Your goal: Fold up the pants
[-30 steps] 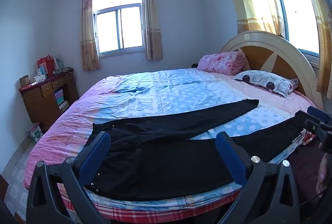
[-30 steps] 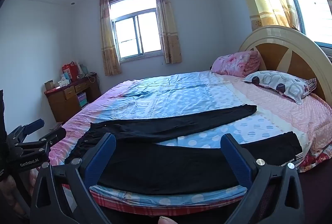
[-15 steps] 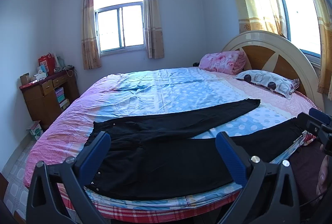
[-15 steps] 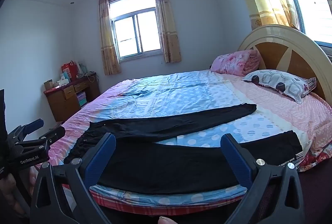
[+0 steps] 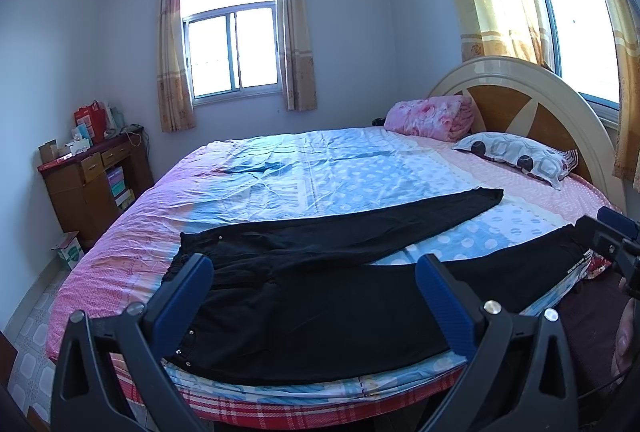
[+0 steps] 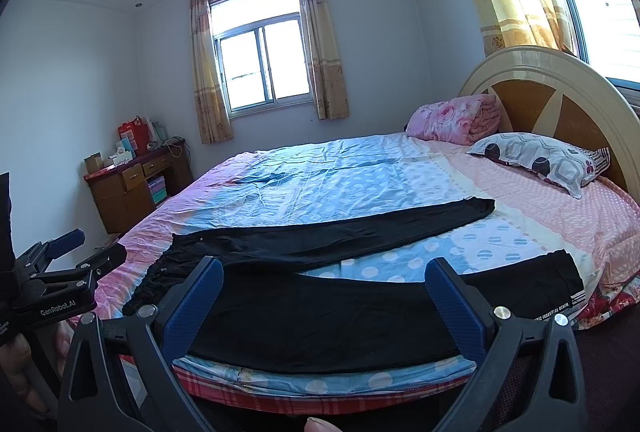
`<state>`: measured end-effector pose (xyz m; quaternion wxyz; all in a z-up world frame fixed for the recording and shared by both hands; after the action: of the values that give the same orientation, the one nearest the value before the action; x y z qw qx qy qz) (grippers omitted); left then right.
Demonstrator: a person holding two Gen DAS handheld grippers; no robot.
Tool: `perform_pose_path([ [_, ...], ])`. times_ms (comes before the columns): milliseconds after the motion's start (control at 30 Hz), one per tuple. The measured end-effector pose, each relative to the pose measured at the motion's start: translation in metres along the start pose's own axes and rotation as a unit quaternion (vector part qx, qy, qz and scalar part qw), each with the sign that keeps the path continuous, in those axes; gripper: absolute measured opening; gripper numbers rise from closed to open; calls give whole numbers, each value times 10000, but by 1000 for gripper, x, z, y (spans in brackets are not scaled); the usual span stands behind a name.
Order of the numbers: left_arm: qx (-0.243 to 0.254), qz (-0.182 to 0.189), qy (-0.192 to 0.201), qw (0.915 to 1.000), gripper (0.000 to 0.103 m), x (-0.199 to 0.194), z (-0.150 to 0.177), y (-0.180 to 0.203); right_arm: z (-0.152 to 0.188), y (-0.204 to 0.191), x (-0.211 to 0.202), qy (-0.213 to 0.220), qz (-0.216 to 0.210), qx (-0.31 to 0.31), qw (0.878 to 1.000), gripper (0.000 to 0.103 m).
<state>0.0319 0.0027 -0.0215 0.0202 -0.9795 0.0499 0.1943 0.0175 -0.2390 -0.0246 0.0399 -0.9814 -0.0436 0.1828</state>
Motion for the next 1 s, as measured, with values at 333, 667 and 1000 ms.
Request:
perform_pose_path([
  [333, 1, -1, -9, 10000, 103, 0, 0, -2, 1, 0, 0, -5, 3, 2, 10000, 102],
  [667, 1, -3, -20, 10000, 103, 0, 2, -3, 3, -1, 2, -24, -2, -11, 10000, 102],
  [1000, -3, 1, -25, 10000, 103, 1, 2, -4, 4, -1, 2, -55, -10, -12, 10000, 102],
])
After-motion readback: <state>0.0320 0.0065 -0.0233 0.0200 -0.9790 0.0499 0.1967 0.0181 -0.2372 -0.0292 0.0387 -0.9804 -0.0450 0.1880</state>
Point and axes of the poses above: each gripper's, at about its wrist camera, not at the fingertips, and x roughly the way its jaws point, y to its right, z to its underside, the point moved 3 cm from there along x, roughly the way its jaws point, and after that the axes turned 5 degrees about z, right-handed, at the moved point
